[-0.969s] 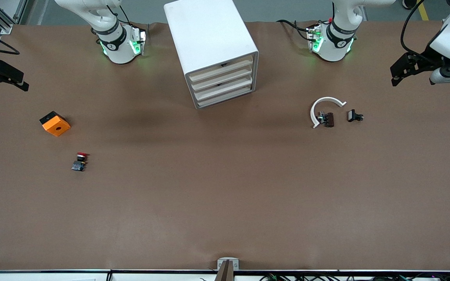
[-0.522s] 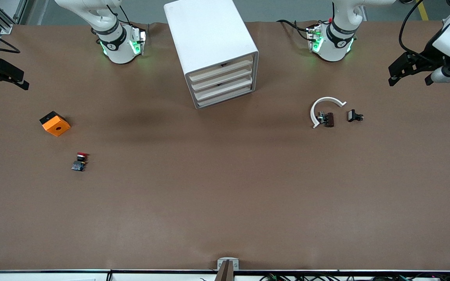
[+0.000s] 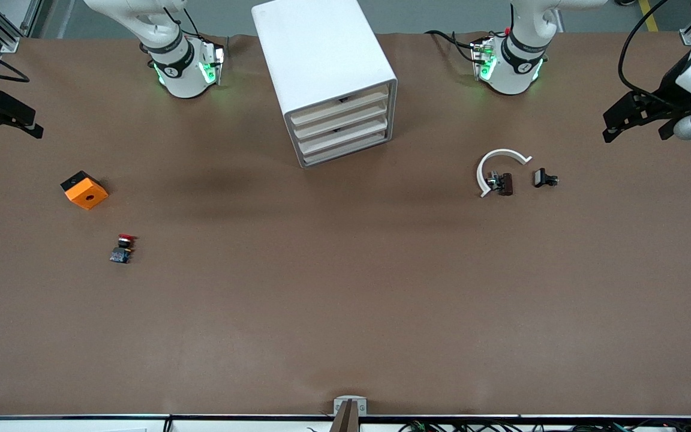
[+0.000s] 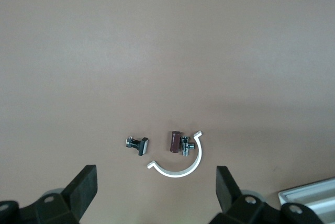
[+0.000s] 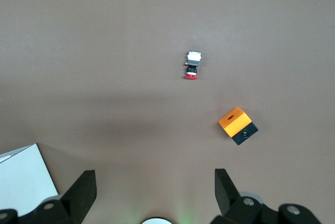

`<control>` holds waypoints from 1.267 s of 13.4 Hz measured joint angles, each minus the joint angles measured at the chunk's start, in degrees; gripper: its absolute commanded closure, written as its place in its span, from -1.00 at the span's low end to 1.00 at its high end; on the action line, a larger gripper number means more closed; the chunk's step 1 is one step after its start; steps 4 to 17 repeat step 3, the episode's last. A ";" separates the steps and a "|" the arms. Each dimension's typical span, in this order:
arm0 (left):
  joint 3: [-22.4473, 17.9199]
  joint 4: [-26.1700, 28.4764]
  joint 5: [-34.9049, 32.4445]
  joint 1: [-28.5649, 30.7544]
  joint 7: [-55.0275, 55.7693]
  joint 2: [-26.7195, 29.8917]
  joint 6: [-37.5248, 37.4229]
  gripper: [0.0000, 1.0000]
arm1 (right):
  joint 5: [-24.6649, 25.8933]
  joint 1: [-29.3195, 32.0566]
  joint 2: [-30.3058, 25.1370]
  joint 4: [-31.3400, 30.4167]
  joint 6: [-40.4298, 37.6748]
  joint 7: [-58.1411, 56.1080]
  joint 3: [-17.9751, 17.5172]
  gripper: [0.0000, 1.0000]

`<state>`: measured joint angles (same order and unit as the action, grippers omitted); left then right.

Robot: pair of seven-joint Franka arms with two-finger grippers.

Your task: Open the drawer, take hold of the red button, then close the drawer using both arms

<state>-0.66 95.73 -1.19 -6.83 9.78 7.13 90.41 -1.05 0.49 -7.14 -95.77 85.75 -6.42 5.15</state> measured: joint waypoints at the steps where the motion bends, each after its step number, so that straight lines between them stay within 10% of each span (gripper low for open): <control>1: 0.00 -0.03 0.00 0.01 0.92 -0.11 0.00 -1.00 | 0.00 0.07 0.00 -0.01 -0.07 0.02 0.00 -1.00; 17: 0.00 -0.09 0.01 0.06 1.70 -0.14 0.00 -1.00 | 0.00 0.16 0.00 -0.01 -0.12 0.04 0.00 -1.00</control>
